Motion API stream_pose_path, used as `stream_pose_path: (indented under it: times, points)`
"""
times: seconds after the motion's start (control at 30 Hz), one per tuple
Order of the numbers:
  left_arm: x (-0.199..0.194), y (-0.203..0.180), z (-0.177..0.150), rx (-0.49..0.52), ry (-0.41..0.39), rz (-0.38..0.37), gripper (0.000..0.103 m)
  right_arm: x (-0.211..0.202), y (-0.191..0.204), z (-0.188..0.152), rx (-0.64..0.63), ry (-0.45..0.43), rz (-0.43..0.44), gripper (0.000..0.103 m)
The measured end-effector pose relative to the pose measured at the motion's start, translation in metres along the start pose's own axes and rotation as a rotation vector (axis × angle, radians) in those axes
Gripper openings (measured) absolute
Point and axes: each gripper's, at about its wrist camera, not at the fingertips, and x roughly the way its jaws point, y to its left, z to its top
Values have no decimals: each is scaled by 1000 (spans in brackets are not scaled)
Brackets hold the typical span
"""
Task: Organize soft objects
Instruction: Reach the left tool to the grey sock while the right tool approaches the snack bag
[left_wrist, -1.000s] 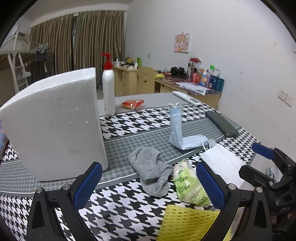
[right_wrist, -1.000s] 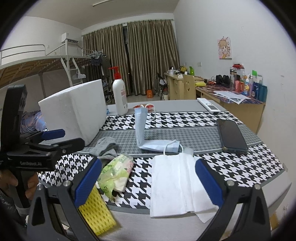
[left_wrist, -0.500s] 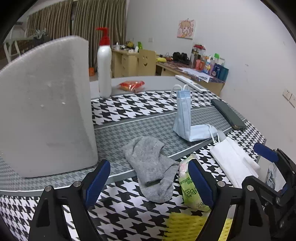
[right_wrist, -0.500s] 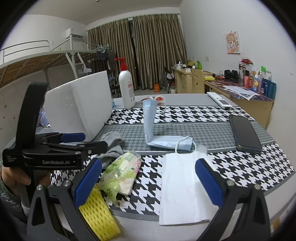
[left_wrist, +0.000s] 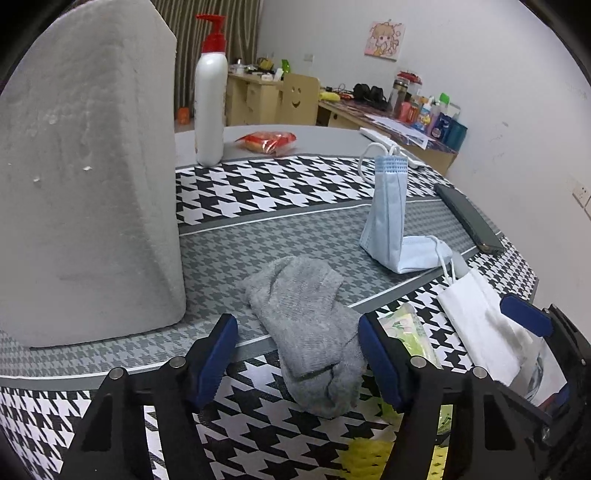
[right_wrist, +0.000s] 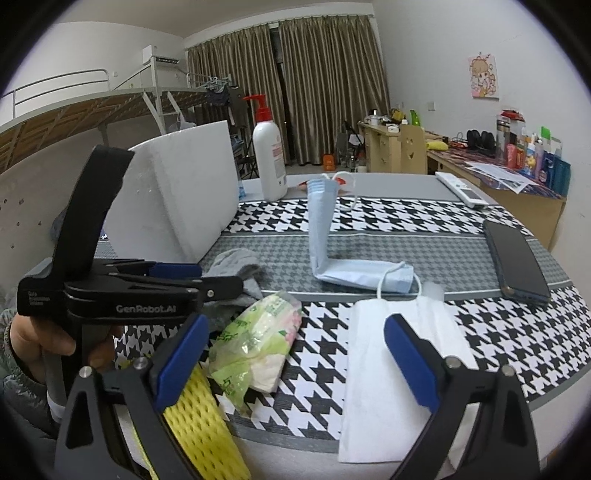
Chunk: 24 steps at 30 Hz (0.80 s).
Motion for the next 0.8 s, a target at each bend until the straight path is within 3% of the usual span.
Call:
stream_pose_path:
  times: [0.37, 0.73, 0.8]
  points:
    - [9, -2, 2, 16, 26, 12, 61, 6, 1, -2, -13, 30, 12, 91]
    - [3, 0, 3, 13, -2, -11, 25, 16, 5, -2, -35, 64, 16, 89]
    - [0, 0, 3, 19, -14, -13, 23, 19, 7, -1, -36, 77, 15, 88]
